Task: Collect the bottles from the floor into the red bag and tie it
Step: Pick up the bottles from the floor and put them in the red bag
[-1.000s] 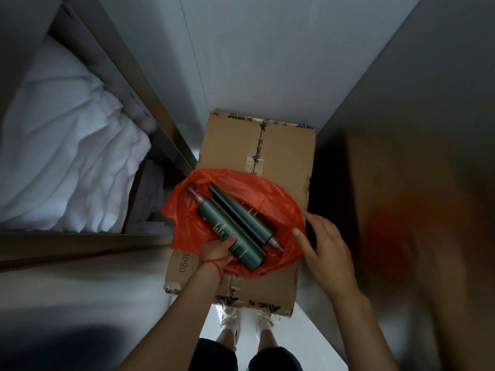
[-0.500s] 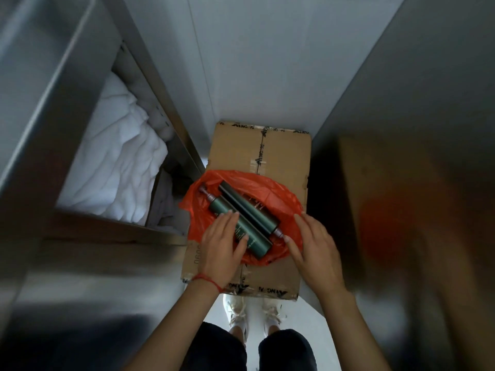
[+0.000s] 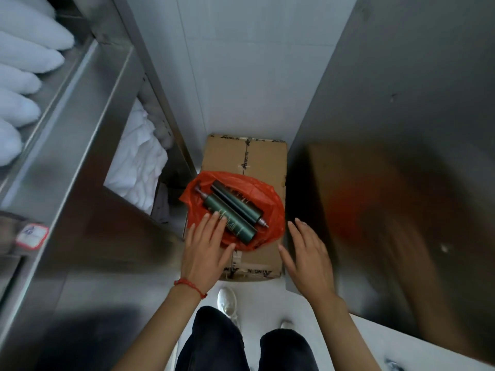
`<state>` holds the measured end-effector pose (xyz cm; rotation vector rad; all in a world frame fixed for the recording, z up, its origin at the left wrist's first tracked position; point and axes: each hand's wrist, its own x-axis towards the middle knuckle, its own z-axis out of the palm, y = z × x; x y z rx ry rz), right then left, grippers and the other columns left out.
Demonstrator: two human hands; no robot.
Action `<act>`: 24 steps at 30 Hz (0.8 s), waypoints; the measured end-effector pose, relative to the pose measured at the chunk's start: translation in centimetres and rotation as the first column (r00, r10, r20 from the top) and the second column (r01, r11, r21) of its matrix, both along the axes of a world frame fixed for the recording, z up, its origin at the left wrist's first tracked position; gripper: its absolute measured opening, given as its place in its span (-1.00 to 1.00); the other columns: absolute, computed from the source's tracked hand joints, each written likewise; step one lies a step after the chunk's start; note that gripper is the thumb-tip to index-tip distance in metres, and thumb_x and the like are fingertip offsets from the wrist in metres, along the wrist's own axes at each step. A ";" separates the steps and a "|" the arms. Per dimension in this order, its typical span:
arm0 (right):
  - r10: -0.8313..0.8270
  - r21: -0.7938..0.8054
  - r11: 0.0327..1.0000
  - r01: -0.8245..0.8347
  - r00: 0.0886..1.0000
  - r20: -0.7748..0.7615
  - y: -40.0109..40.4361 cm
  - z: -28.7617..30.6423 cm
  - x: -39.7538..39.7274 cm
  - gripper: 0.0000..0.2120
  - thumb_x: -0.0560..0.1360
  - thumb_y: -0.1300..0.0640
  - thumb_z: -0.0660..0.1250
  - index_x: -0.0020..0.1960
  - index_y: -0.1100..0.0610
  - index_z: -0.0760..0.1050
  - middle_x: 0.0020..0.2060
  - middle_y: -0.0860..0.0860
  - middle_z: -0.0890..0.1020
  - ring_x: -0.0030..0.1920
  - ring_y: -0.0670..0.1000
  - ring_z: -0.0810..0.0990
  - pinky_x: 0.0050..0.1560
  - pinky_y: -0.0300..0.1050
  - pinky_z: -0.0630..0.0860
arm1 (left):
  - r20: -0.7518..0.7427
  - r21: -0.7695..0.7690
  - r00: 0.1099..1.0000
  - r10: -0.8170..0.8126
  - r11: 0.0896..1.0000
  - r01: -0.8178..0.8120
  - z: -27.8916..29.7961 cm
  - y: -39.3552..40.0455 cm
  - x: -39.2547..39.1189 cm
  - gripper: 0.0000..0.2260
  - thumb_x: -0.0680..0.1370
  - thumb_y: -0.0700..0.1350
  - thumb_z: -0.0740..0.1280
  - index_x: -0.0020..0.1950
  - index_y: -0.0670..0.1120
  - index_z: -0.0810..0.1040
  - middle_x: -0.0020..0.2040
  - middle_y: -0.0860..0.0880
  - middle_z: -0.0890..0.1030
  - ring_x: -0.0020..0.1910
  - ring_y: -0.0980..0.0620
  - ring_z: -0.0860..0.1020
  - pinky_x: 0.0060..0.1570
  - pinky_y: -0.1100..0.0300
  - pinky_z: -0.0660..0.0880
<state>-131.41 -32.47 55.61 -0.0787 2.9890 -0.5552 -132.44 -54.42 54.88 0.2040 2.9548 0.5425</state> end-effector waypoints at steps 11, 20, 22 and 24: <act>0.278 -0.012 0.960 -0.280 0.958 -0.071 2.1 2.0 4.7 -0.48 0.50 -0.06 0.26 0.38 0.17 0.33 0.34 0.13 0.45 0.36 0.13 0.39 0.33 0.03 0.24 | -0.019 -0.016 0.979 0.202 0.979 -0.202 3.2 4.6 8.3 -0.47 0.53 0.14 0.02 0.32 -0.19 0.40 0.32 -0.21 0.46 0.33 -0.20 0.38 0.29 -0.19 0.24; 0.455 0.044 0.890 -0.454 0.876 -0.163 6.5 3.0 9.5 -0.51 0.44 -0.03 0.36 0.29 0.18 0.42 0.23 0.14 0.55 0.26 0.13 0.51 0.20 0.08 0.44 | 0.035 -0.045 0.943 0.330 0.943 -0.328 4.9 10.9 15.5 -0.34 0.54 0.21 -0.21 0.31 -0.20 0.41 0.31 -0.22 0.47 0.30 -0.22 0.41 0.26 -0.19 0.29; 0.475 0.072 0.880 -0.470 0.862 -0.176 7.2 2.9 10.3 -0.50 0.42 -0.03 0.39 0.28 0.18 0.43 0.22 0.13 0.57 0.23 0.12 0.53 0.18 0.06 0.47 | 0.055 -0.043 0.938 0.344 0.939 -0.342 5.0 11.4 16.7 -0.33 0.54 0.22 -0.22 0.32 -0.19 0.39 0.32 -0.21 0.46 0.33 -0.21 0.39 0.27 -0.18 0.28; 0.485 0.113 0.874 -0.472 0.854 -0.190 7.5 2.9 10.7 -0.49 0.39 -0.03 0.42 0.26 0.17 0.45 0.20 0.13 0.58 0.21 0.11 0.55 0.15 0.05 0.48 | 0.066 -0.049 0.933 0.353 0.935 -0.351 5.0 11.5 17.4 -0.33 0.54 0.21 -0.21 0.32 -0.18 0.40 0.32 -0.20 0.46 0.33 -0.20 0.39 0.27 -0.18 0.28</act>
